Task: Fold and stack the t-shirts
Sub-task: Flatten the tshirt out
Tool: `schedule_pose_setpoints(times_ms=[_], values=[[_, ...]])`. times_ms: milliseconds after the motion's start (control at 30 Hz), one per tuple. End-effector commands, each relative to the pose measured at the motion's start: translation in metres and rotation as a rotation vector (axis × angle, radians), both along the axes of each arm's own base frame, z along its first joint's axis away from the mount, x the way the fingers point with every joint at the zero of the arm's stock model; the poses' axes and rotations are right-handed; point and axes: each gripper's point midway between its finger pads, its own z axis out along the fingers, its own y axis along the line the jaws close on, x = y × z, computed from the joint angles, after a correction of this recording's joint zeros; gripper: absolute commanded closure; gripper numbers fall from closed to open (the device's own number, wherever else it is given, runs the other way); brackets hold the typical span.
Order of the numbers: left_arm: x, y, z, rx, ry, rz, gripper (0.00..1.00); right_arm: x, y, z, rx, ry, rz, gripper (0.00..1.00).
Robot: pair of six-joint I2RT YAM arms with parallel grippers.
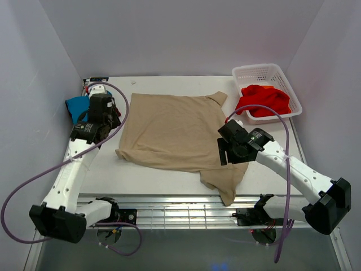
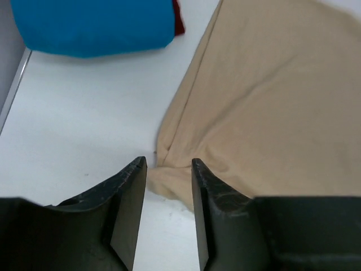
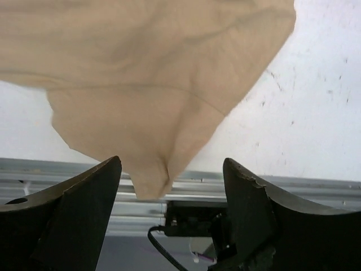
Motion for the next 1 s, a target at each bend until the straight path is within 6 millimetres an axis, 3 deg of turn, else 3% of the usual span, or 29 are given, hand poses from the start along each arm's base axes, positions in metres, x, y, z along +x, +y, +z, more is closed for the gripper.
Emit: schedule_pose_setpoints(times_ms=[0, 67, 100, 167, 200, 267, 300, 333, 400, 467, 567, 633, 867, 967], values=[[-0.004, -0.015, 0.058, -0.104, -0.201, -0.050, 0.55, 0.036, 0.017, 0.018, 0.041, -0.159, 0.007, 0.22], [-0.007, -0.037, 0.063, -0.193, -0.233, -0.149, 0.66, 0.053, 0.021, 0.014, 0.001, -0.181, -0.001, 0.37], [-0.005, -0.046, 0.061, -0.222, -0.265, -0.188, 0.83, 0.061, 0.022, 0.012, -0.017, -0.190, -0.006, 0.41], [-0.003, -0.067, 0.064, -0.290, -0.310, -0.283, 0.96, 0.087, 0.025, 0.010, -0.072, -0.223, -0.013, 0.48], [-0.003, -0.072, 0.050, -0.302, -0.287, -0.299, 1.00, 0.098, 0.024, 0.011, -0.104, -0.241, -0.024, 0.50], [0.007, -0.084, 0.036, -0.324, -0.267, -0.334, 1.00, 0.116, 0.025, 0.003, -0.158, -0.230, -0.019, 0.57], [0.010, -0.088, 0.029, -0.326, -0.254, -0.340, 1.00, 0.130, 0.032, 0.012, -0.148, -0.269, -0.024, 0.62], [0.012, -0.092, 0.020, -0.329, -0.234, -0.345, 1.00, 0.138, 0.033, 0.013, -0.157, -0.283, -0.027, 0.76], [0.024, -0.100, 0.007, -0.338, -0.214, -0.358, 1.00, 0.154, 0.040, 0.011, -0.154, -0.286, -0.019, 0.92], [0.033, -0.107, -0.008, -0.355, -0.178, -0.348, 1.00, 0.163, 0.046, 0.001, -0.147, -0.268, -0.009, 0.92], [0.038, -0.128, -0.022, -0.383, -0.119, -0.389, 1.00, 0.164, 0.056, -0.019, -0.125, -0.216, 0.018, 0.92], [0.042, -0.137, -0.045, -0.358, -0.058, -0.379, 1.00, 0.159, 0.064, -0.036, -0.086, -0.179, 0.033, 0.92], [0.031, -0.150, -0.103, -0.312, 0.099, -0.341, 1.00, 0.121, 0.072, -0.085, 0.019, -0.052, 0.053, 0.92], [0.029, -0.151, -0.127, -0.293, 0.163, -0.334, 1.00, 0.118, 0.069, -0.101, -0.009, -0.017, 0.045, 0.92]])
